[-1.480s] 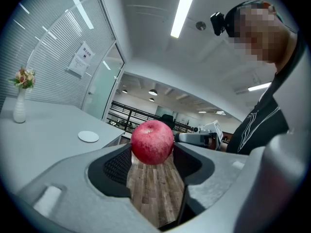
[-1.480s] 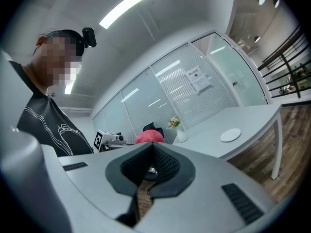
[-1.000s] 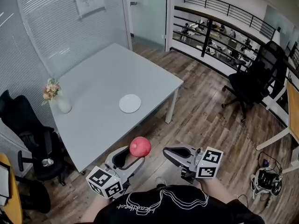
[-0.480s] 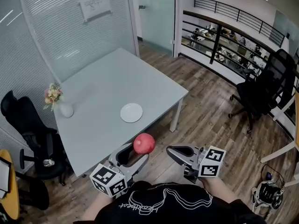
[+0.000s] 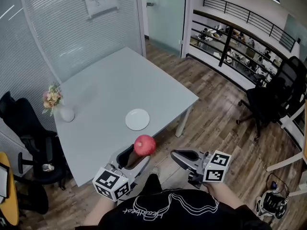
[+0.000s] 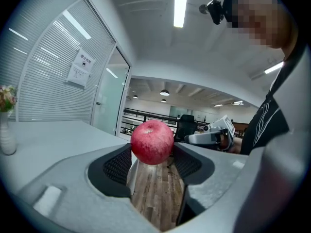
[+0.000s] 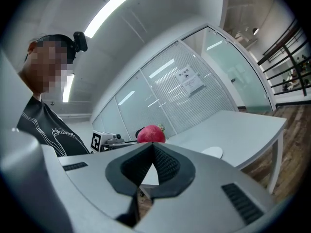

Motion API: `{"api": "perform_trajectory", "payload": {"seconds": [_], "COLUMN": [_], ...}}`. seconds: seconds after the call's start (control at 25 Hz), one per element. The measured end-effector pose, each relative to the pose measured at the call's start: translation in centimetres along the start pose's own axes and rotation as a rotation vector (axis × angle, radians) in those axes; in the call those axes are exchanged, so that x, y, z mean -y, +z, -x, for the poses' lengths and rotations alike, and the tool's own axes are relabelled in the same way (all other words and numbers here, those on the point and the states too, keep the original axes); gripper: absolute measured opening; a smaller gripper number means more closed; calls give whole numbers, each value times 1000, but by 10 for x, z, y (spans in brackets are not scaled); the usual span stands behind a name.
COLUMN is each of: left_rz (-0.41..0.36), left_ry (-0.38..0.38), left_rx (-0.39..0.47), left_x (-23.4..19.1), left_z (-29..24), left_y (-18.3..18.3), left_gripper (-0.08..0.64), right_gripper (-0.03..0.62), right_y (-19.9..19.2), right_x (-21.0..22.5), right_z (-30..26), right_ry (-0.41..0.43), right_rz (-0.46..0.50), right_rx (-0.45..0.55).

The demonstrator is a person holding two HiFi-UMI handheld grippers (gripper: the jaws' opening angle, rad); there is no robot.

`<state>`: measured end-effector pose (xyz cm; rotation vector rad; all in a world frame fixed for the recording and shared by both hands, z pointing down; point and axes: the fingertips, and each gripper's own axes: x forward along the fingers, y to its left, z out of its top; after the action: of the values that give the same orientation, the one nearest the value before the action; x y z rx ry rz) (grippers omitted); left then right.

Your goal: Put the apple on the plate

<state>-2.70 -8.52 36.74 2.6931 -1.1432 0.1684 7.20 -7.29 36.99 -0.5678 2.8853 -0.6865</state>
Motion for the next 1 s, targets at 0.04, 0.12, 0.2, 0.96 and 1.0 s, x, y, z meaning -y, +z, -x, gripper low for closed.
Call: {"api": "perform_trajectory", "payload": {"seconds": [0.04,0.12,0.2,0.96,1.0], "left_rz": [4,12,11,-39,-36], "left_ry": [6,18,43,187,189], "left_rx": [-4,-7,-11,-103,-108], "left_x": [-8,-24,-42,-158,-163], "left_z": [-4,-13,-22,-95,-98], "left_y": [-1,-1,-2,-30,-32], "left_gripper": [272,272,272,272,272], "right_gripper": [9,9,9,9,9], "right_y": [1,1,0,-13,-13], "right_x": [6,19,32,122,126], "right_z": [-4,-13,-23,-75,-76], "right_ry": [0,-4,-9,-40,-44], "right_rz": [-7,-20,-36,-164,-167], "right_rx": [-6,-15,-24,-72,-73]}}
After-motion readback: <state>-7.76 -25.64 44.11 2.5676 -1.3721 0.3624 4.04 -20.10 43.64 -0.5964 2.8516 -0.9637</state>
